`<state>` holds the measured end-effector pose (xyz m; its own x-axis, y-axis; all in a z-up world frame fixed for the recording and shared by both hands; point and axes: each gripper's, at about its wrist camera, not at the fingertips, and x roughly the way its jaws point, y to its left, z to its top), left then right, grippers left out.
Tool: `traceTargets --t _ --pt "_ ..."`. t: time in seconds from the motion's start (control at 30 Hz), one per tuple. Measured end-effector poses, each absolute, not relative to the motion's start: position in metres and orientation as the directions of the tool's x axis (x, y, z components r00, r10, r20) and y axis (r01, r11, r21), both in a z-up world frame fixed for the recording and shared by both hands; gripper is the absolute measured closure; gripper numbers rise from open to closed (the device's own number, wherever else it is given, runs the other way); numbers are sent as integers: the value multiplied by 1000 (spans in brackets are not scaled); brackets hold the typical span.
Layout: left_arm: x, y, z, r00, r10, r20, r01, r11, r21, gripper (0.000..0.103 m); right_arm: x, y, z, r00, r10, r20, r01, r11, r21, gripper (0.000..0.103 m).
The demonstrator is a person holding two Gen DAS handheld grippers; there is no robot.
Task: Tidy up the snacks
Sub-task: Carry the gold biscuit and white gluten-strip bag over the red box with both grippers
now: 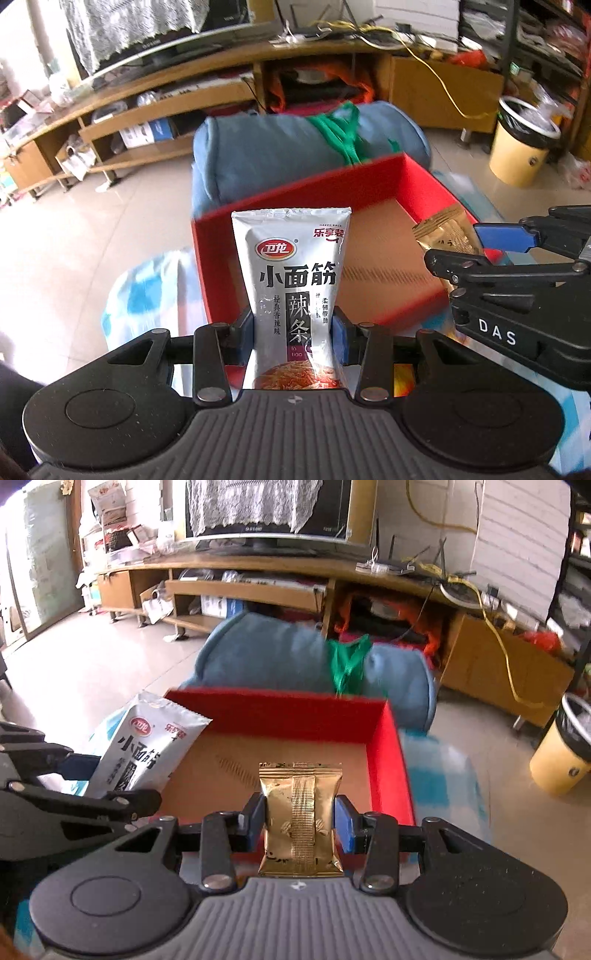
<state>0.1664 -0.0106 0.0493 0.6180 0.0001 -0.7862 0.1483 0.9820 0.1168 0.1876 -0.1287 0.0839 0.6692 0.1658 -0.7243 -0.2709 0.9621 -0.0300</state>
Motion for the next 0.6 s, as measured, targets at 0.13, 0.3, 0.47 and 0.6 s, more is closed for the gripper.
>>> traceTargets --t 0.13,0.3,0.47,0.6 --pt "190 -6 41 607 17 -794 115 987 109 54 215 -126 75 671 142 -728 -262 964 -54 63" --pt "208 -6 28 592 36 -805 93 989 113 54 242 -119 54 650 140 -747 -265 963 -50 63" --pt "220 -7 15 569 53 -821 81 989 120 54 256 -113 34 629 129 -766 -277 959 -65 63" --pt "224 -9 6 557 77 -827 72 987 140 53 263 -111 24 624 121 -772 -283 956 -79 63"
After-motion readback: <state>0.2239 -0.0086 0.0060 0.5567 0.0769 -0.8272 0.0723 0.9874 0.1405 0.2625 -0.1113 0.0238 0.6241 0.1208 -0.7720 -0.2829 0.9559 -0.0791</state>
